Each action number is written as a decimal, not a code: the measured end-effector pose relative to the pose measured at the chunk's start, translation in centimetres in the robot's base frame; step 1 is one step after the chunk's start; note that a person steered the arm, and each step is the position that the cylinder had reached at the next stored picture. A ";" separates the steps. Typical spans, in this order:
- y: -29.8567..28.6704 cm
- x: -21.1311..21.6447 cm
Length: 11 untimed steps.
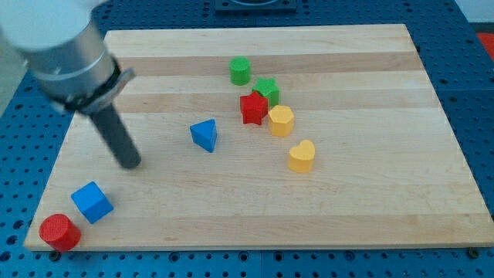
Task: Slide the blue triangle towards the downside of the board
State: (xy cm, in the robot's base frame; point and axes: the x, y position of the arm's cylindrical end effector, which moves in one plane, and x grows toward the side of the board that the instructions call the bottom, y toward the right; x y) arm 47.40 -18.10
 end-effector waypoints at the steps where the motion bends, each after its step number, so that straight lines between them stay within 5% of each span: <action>1: 5.4 -4.2; 5: 8.9 1.2; 6: 10.6 -2.8; 7: 12.7 -1.8; 11: 9.9 2.1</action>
